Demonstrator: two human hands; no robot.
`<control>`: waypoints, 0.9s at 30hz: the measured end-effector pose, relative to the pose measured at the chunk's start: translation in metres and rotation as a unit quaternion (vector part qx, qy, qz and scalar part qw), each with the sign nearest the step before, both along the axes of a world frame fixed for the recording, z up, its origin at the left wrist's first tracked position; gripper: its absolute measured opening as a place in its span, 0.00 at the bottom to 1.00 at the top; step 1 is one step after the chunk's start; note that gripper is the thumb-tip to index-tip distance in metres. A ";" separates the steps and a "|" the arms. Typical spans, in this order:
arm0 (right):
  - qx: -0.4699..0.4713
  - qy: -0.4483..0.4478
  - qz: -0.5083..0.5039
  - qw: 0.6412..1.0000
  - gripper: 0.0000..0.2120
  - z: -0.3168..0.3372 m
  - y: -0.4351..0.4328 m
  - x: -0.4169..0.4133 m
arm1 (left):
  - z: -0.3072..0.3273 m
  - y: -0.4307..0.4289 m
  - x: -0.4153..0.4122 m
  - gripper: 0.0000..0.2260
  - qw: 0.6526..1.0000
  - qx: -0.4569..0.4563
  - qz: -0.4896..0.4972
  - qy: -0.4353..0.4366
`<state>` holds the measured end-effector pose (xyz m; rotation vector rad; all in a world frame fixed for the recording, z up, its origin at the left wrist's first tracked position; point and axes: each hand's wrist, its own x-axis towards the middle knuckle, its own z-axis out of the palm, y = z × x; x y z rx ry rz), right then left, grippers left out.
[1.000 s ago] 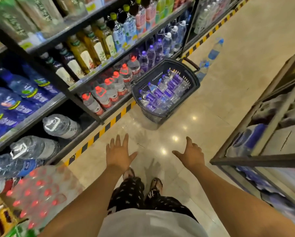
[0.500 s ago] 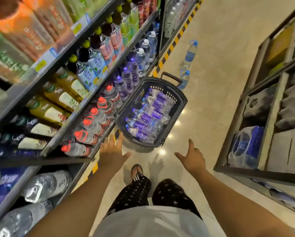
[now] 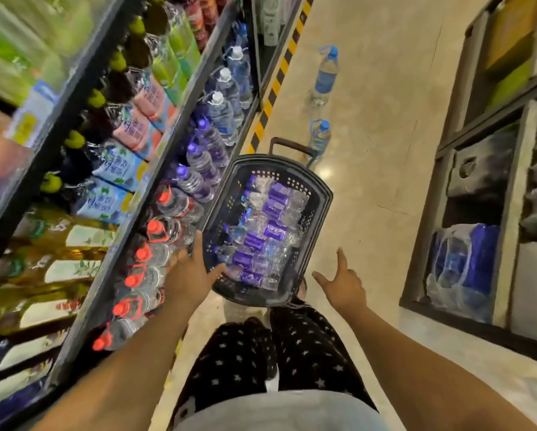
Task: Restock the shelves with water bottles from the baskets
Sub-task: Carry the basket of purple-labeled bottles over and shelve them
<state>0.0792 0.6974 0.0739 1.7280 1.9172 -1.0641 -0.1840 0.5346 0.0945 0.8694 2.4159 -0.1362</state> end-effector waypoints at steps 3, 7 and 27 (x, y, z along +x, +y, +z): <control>-0.019 0.005 -0.036 0.999 0.41 -0.021 0.014 -0.013 | -0.020 0.022 -0.022 0.42 1.000 -0.007 0.011 0.008; -0.033 0.015 -0.075 0.997 0.41 -0.062 0.020 -0.030 | -0.053 0.047 -0.049 0.41 0.999 -0.049 -0.005 0.010; 0.127 0.066 -0.287 0.947 0.34 -0.269 0.016 -0.095 | -0.287 0.114 -0.166 0.46 0.984 0.064 -0.001 -0.165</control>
